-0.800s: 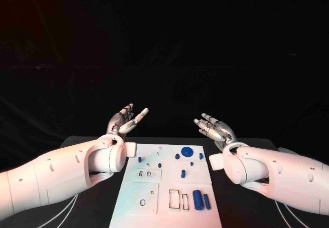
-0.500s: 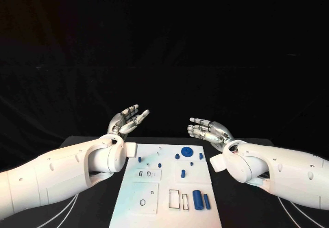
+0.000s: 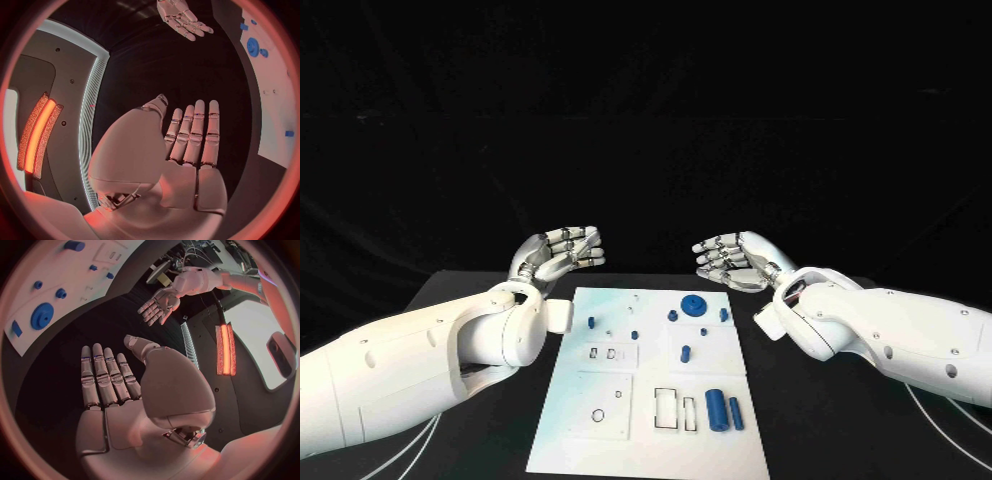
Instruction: Assemble the parts on the task board
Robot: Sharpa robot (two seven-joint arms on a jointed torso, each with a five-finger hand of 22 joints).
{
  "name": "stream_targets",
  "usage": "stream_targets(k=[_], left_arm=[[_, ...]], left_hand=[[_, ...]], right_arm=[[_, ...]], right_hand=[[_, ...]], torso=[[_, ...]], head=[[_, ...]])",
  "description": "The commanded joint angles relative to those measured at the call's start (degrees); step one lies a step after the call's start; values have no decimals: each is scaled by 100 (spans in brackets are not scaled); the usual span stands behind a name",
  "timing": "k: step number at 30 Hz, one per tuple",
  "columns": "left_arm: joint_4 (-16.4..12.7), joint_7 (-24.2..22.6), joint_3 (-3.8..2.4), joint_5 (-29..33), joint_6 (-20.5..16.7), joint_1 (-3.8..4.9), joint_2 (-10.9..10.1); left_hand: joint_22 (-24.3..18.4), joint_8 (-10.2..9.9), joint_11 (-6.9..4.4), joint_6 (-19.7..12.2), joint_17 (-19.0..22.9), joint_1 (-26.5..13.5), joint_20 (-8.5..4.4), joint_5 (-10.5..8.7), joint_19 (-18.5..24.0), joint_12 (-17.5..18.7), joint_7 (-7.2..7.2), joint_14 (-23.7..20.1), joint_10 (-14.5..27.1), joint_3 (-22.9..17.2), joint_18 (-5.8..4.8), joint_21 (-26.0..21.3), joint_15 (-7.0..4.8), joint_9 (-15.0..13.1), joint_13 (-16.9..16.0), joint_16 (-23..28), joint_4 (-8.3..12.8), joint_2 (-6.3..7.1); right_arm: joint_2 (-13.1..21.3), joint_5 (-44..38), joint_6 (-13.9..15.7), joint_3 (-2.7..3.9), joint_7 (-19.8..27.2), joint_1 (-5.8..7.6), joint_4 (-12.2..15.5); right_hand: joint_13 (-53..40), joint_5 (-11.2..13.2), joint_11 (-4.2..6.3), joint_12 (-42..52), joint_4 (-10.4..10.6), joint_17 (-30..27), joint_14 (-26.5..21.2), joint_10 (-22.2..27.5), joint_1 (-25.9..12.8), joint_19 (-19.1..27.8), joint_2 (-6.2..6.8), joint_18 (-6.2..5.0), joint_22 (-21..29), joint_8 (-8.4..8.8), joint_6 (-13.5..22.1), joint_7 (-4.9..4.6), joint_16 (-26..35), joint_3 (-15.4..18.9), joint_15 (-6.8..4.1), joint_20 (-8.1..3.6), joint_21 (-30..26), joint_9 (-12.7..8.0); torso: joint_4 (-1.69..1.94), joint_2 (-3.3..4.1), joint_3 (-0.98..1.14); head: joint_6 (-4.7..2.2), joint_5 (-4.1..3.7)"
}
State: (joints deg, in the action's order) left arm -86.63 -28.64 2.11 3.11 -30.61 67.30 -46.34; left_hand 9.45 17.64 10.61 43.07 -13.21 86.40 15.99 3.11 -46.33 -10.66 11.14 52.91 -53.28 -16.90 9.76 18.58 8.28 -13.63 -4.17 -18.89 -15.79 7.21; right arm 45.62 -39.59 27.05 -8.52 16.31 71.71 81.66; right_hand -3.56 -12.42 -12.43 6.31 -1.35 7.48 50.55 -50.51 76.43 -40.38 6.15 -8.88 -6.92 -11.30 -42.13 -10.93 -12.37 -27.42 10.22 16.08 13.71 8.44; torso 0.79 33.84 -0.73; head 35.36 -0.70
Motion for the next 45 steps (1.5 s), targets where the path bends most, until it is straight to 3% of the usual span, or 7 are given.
stream_targets(k=[1,11,17,20,24,30,45], left_arm=[[-179,18,-22,-179,206,24,-76],[-792,110,-84,-212,305,86,-404],[-1059,127,-99,-205,377,110,-533],[-1138,138,-107,-201,401,115,-572],[-1228,152,-120,-198,435,122,-616],[-1317,167,-137,-197,465,143,-667],[-1355,186,-149,-196,484,169,-721]], left_hand=[[47,19,-54,99,-60,65,-37,-13,-119,13,140,131,-174,-78,78,105,-50,13,19,-41,-5,32],[238,-35,-101,268,-260,24,-236,-15,-470,203,132,405,-444,-248,76,508,-134,67,39,-158,-43,146],[251,-44,-99,274,-277,-7,-244,-15,-475,222,134,416,-456,-248,73,533,-136,72,39,-165,-53,156],[256,-48,-99,275,-284,-20,-248,-15,-477,231,135,419,-458,-248,71,543,-137,75,40,-167,-56,161],[268,-61,-96,270,-298,-47,-254,-15,-480,253,138,416,-457,-243,69,566,-135,82,41,-167,-59,175],[279,-76,-91,261,-310,-70,-259,-15,-477,279,143,403,-450,-241,66,585,-130,90,42,-161,-58,185],[294,-100,-80,247,-326,-105,-262,-15,-463,321,151,361,-438,-236,61,612,-117,102,43,-138,-55,197]], right_arm=[[-5,-1355,-136,7,-572,43,-28],[-120,-3204,-746,26,-1443,252,-96],[-219,-4045,-950,30,-1781,342,-117],[-257,-4333,-982,32,-1889,360,-118],[-308,-4642,-1017,33,-1999,375,-124],[-383,-5020,-1175,34,-2153,383,-145],[-476,-5460,-1563,34,-2381,376,-209]], right_hand=[[-18,138,134,-51,-141,72,714,-579,99,-612,104,-171,-92,-152,-507,-345,-176,-78,-182,-106,294,68],[-103,70,471,31,-102,559,2167,-1471,26,-1715,273,-173,-521,-388,-983,-111,-854,58,-666,-611,1175,163],[-241,-17,664,-17,79,1524,3144,-1759,-108,-2570,447,-142,-1185,-505,-1045,61,-1957,177,-962,-972,2286,232],[-278,-40,621,-115,185,1898,3323,-1560,-176,-2696,521,-134,-1387,-524,-965,30,-2399,183,-947,-978,2579,251],[-426,-50,611,10,351,3762,3445,-1368,-137,-3353,591,152,-3650,-690,-843,34,-4278,158,-933,-963,4452,343],[-552,-79,570,119,512,5347,3505,-1119,-77,-3823,658,397,-5546,-812,-728,-25,-5812,114,-866,-887,5900,416],[-630,-98,538,219,630,6060,3560,-993,-14,-4074,695,534,-6541,-846,-687,-22,-6491,70,-818,-828,6594,448]], torso=[[46,137,-20],[168,426,-74],[242,599,-108],[264,659,-121],[304,746,-130],[338,858,-142],[394,970,-135]], head=[[13,-25],[50,-141],[79,-270],[84,-309],[78,-333],[58,-351],[57,-379]])
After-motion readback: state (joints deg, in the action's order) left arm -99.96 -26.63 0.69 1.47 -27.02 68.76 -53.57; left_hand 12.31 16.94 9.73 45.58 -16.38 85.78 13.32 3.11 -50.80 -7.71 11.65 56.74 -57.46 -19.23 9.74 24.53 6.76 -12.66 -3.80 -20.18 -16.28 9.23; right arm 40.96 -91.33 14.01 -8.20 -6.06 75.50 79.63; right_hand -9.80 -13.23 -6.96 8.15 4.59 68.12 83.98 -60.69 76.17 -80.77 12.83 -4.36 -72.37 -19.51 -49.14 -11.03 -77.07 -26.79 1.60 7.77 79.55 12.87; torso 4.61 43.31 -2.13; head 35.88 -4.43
